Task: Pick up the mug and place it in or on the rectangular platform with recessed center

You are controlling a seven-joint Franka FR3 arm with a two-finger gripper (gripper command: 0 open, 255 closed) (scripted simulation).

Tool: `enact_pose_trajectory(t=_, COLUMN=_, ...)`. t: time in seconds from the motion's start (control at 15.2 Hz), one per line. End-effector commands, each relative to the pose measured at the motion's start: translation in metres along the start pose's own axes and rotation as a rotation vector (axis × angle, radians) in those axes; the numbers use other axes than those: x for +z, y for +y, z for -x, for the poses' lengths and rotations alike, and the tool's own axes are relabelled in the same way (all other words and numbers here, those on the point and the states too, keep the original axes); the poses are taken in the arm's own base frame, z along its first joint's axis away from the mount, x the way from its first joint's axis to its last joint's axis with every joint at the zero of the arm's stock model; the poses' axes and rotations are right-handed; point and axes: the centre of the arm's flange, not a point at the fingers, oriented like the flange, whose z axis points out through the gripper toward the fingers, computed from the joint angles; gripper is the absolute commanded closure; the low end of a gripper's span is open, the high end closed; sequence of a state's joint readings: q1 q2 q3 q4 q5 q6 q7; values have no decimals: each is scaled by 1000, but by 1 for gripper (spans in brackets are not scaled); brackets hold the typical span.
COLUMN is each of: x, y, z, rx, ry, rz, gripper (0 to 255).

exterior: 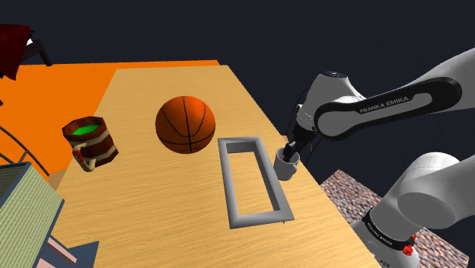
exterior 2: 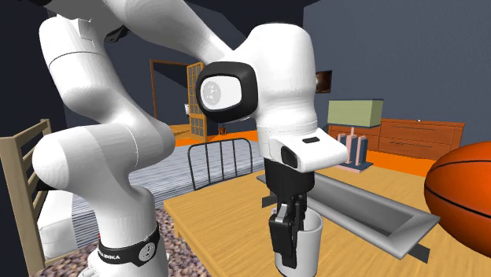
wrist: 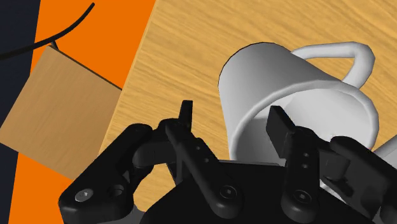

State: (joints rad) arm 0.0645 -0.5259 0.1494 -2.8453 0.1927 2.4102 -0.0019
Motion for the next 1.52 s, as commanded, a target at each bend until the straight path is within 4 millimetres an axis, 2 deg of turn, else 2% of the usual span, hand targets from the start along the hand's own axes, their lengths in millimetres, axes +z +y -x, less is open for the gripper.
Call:
enact_pose_trajectory(t=0.0, x=0, y=0, z=0, rx=0, ry=0, rz=0, gripper=255)
enact_pose_trajectory(t=0.53, x=0, y=0, z=0, rx=0, ry=0, rz=0, gripper=255)
enact_pose_trajectory(t=1.45, x=-73, y=-5, z=-6, rx=0, ry=0, rz=0, gripper=255)
